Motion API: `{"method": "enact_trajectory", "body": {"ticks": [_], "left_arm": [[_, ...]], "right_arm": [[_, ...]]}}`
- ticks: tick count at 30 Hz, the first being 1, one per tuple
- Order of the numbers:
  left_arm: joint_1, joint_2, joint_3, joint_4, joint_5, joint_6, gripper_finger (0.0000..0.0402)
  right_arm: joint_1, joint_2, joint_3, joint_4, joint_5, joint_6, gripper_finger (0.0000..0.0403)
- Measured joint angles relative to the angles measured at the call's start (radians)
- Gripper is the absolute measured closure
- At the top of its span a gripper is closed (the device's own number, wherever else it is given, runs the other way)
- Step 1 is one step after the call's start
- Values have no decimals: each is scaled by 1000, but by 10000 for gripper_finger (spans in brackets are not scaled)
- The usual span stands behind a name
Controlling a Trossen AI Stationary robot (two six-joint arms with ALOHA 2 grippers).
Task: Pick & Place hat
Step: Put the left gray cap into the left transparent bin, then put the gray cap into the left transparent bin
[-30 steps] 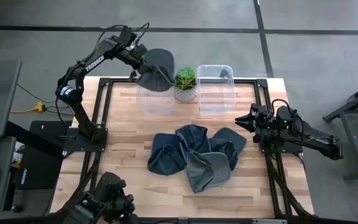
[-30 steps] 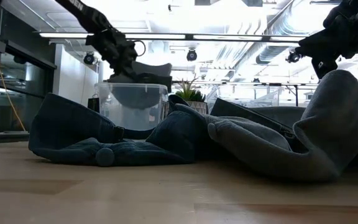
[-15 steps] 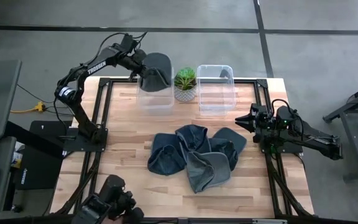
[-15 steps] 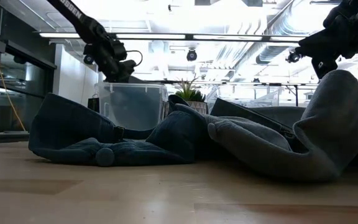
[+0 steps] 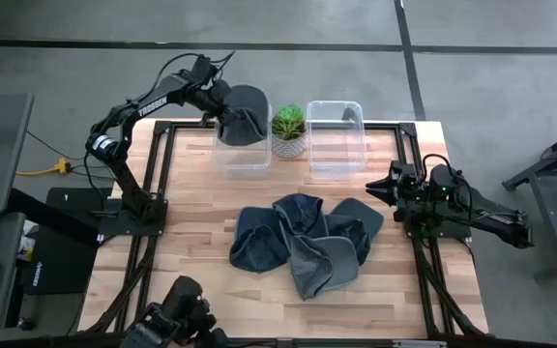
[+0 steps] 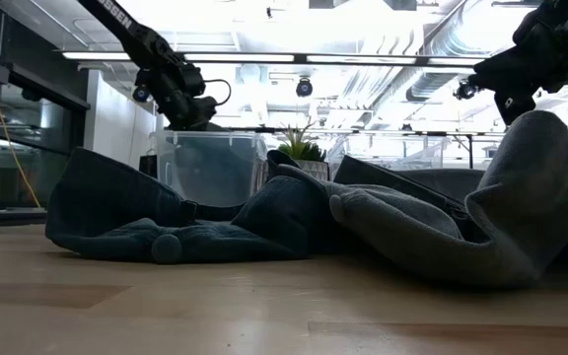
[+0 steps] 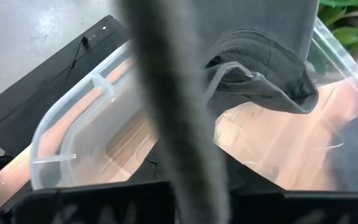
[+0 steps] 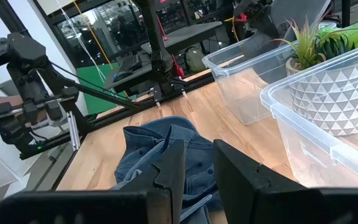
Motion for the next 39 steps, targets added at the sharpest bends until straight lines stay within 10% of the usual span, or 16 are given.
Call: {"method": "enact_trajectory", "body": {"ticks": [17,29,39], "left_arm": [[-14,-3,93,-102,-98,20,175],[-14,-4,215,-114,-261,-29,199],[-14,-4,219,-95,-258,-37,316]], "right_arm": [[0,0,0,0,0,0,325],[0,0,0,0,0,0,324],[0,0,0,0,0,0,325]]}}
